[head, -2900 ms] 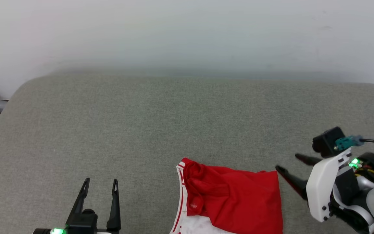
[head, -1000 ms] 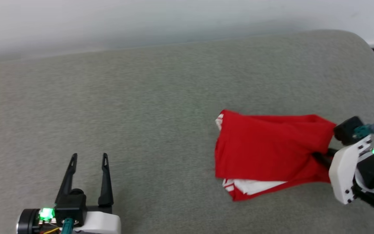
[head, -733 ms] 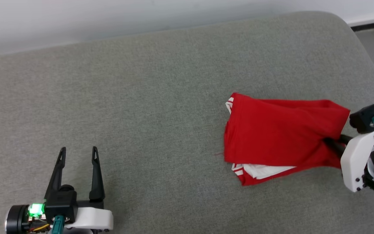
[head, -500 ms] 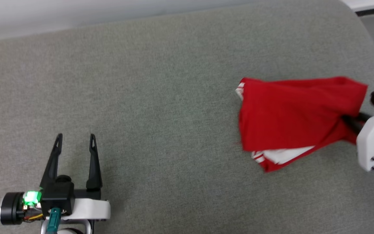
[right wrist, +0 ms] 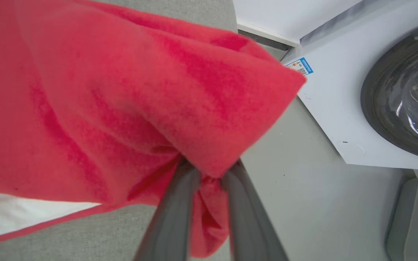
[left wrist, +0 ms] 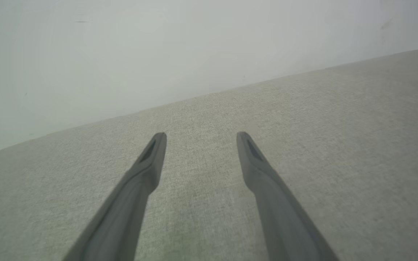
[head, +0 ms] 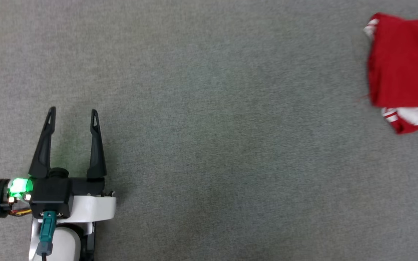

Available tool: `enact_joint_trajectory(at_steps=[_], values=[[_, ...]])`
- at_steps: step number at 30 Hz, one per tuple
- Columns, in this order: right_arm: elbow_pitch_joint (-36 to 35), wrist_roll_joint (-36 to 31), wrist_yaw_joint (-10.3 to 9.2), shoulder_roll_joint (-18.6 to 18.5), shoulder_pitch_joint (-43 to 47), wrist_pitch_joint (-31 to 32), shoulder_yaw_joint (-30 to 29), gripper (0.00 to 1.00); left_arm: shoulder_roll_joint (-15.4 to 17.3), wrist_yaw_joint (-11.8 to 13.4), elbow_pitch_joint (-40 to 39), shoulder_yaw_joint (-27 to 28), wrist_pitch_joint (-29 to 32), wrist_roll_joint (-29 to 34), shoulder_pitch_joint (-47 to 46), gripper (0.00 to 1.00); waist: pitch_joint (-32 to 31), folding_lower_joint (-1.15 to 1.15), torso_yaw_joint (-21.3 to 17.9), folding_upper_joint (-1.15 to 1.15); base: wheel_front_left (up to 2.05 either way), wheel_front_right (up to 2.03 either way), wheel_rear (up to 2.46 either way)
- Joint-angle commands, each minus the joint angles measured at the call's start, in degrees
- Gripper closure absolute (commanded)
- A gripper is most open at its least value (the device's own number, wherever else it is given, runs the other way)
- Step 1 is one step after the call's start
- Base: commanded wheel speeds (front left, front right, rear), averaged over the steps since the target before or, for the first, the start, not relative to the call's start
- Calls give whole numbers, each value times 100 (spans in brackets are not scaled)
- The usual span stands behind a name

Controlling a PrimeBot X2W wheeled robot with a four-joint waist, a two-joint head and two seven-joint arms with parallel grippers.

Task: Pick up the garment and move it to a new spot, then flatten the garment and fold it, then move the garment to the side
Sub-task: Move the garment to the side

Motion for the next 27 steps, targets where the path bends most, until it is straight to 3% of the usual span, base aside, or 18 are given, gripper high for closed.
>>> enact_joint_trajectory(at_steps=[1, 13, 14, 15, 21, 27], values=[[51, -83, -11, -58, -115, -19, -59, 100, 15, 24, -21, -9, -13, 20, -80, 0, 181, -1, 104, 0, 0, 0, 0], [897, -461, -11, 59, -603, -194, -686, 100, 118, 139, -106, -128, -13, 15, -267, 0, 430, -1, 226, 0, 0, 0, 0], [976, -475, -11, 115, -609, -172, -730, 76, 115, 149, -89, -145, -13, 5, -266, 0, 406, -1, 235, 0, 0, 0, 0], [1019, -500, -11, 161, -612, -173, -755, 0, 109, 167, -71, -154, -13, -5, -258, 0, 371, -1, 243, 0, 0, 0, 0], [1135, -818, -11, 271, -446, -523, -823, 0, 57, 245, 52, -197, -12, -84, -84, 0, -102, -1, 324, 0, 0, 0, 0], [632, -703, -10, 540, -133, -972, -837, 0, -45, 313, 174, -218, -12, -178, 285, 0, -797, -1, 356, 0, 0, 0, 0]])
